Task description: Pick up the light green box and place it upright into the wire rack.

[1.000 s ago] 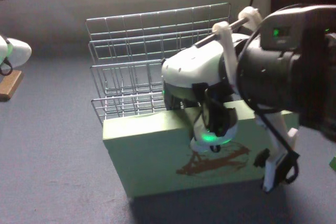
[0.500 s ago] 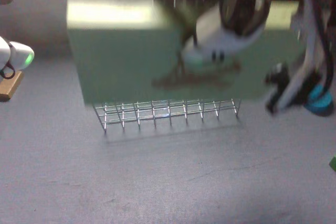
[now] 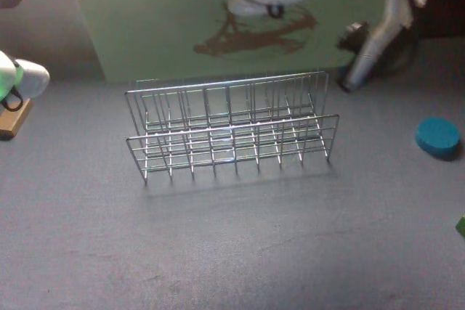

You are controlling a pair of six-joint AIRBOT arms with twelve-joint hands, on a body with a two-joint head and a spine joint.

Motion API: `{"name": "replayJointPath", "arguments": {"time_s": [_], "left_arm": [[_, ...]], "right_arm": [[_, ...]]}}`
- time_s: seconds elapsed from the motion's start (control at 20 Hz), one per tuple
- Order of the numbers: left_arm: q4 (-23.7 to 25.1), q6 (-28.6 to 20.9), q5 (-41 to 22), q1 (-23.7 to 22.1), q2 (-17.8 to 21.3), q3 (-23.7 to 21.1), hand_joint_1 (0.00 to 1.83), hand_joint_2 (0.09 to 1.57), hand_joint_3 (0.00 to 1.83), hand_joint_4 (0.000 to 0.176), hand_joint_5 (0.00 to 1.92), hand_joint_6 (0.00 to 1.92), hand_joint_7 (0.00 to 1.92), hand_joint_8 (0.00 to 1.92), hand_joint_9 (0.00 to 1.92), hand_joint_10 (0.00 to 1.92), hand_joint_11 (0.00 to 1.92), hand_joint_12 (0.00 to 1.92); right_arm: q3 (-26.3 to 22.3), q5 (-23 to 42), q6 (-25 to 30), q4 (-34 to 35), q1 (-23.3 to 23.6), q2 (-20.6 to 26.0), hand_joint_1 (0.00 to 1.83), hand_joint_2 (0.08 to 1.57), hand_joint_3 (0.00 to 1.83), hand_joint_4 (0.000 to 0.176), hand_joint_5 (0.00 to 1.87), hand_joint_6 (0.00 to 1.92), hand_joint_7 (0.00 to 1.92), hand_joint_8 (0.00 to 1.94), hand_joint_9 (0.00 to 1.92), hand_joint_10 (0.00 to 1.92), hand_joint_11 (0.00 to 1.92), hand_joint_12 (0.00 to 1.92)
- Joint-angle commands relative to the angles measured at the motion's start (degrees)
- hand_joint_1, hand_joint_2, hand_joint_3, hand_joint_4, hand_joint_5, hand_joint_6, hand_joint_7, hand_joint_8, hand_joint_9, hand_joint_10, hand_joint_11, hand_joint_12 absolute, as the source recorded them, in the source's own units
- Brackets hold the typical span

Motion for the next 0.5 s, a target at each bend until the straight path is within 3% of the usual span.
{"name": "replayJointPath", "arguments": {"time_s": [0.0,0.4,0.45], "left_arm": [[4.8,0.3,-1.2,-0.9,0.3,-0.2,0.00,1.25,0.00,0.026,0.27,0.00,0.22,0.00,0.22,0.00,0.00,0.56],[4.8,0.0,-1.6,-1.0,0.3,-0.1,0.01,1.25,0.00,0.025,0.27,0.00,0.23,0.00,0.22,0.00,0.00,0.57],[4.8,-0.1,-1.6,-1.1,0.3,-0.2,0.01,1.25,0.00,0.024,0.27,0.00,0.23,0.00,0.22,0.00,0.00,0.57]], "right_arm": [[0.7,-2.3,0.0,-4.1,0.0,-0.5,1.36,1.17,0.00,0.000,0.79,1.05,0.91,1.14,0.81,1.47,0.76,1.51],[5.7,-1.9,0.1,-4.4,-4.1,-5.3,1.36,1.17,0.00,0.000,0.78,1.05,0.91,1.14,0.81,1.48,0.75,1.52],[6.0,-1.8,0.1,-4.4,-4.8,-5.8,1.25,1.16,0.00,0.000,0.84,1.04,0.97,1.17,0.84,1.28,0.76,1.53]]}}
